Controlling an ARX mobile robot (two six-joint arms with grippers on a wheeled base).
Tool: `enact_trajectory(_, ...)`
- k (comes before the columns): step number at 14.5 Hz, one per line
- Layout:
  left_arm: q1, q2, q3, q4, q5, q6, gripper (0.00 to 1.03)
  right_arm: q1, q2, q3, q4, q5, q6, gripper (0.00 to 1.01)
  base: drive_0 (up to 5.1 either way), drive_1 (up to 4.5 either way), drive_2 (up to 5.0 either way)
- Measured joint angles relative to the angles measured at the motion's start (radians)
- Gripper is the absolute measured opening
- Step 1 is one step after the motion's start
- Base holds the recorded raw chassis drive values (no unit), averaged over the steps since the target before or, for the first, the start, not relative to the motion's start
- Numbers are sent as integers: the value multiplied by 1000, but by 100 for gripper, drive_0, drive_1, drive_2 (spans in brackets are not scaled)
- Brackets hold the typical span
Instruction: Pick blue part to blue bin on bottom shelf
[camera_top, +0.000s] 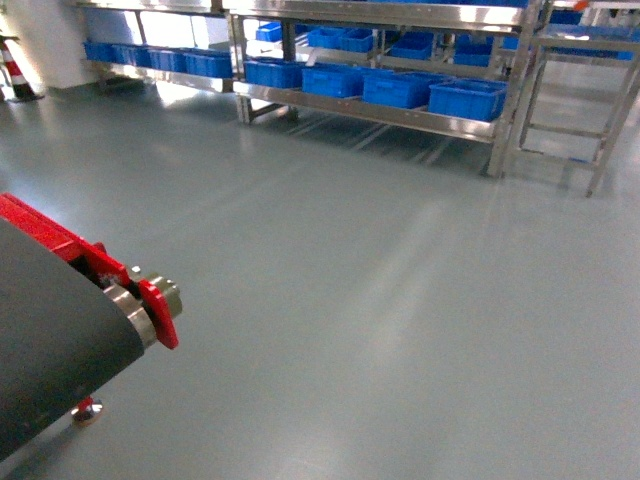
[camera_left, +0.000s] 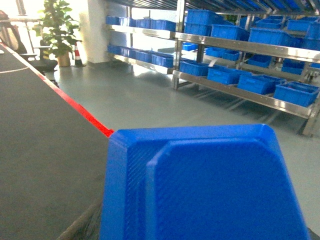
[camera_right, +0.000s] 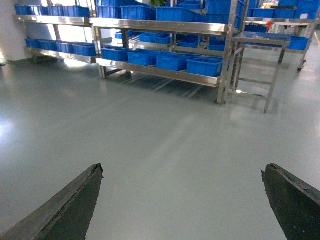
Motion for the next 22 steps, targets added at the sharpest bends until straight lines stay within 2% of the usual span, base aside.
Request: enact_trajectory(22, 0, 0, 0, 0, 0, 0, 44, 0, 0, 0, 0, 0, 0, 98, -159, -159, -159)
